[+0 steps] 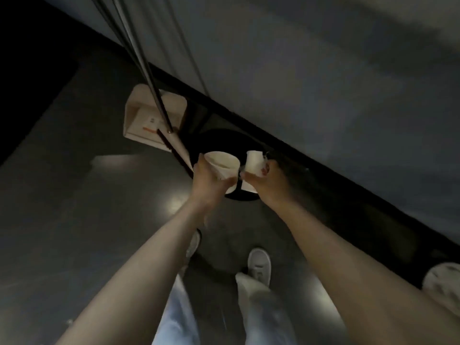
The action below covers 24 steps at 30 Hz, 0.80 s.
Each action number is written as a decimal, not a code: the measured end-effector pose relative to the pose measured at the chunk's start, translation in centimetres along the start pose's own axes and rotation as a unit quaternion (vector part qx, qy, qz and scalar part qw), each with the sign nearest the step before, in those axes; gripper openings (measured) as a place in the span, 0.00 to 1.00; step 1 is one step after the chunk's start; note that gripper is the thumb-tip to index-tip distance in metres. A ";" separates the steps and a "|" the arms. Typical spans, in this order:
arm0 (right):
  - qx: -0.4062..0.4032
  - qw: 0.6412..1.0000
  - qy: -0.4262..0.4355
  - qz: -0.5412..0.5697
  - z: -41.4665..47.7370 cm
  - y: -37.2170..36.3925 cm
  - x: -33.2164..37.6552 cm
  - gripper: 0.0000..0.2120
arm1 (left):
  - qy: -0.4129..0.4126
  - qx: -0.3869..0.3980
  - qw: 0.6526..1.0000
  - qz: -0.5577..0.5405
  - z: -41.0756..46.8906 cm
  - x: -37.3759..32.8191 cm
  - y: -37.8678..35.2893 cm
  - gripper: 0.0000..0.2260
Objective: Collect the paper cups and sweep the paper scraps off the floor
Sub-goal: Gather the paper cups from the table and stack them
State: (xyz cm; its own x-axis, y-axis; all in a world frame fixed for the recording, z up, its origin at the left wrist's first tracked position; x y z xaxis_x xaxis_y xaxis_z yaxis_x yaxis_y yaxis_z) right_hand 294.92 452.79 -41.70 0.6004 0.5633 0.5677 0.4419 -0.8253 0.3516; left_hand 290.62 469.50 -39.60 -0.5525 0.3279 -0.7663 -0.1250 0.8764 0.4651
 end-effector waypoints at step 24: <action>-0.191 0.980 -0.021 0.042 -21.9 12.4 13.6 0.12 | -0.344 0.283 0.848 0.285 -6.5 -30.6 7.1 0.34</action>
State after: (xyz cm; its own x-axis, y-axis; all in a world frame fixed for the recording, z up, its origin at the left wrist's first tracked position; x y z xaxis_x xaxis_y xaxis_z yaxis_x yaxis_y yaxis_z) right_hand 293.97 449.30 -13.35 0.6542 0.4880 0.5779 0.1128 -0.8184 0.5634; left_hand 301.31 463.39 -9.97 0.2471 0.7126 -0.6566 0.5251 0.4710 0.7088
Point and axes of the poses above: each hand's wrist, its own z-axis towards the middle knuckle, its own y-axis out of the back of the hand, x = y × z, the point moved 9 cm from there along z, towards the middle knuckle, and after that the axes turned 8 degrees about -y, right-handed, at the moved point
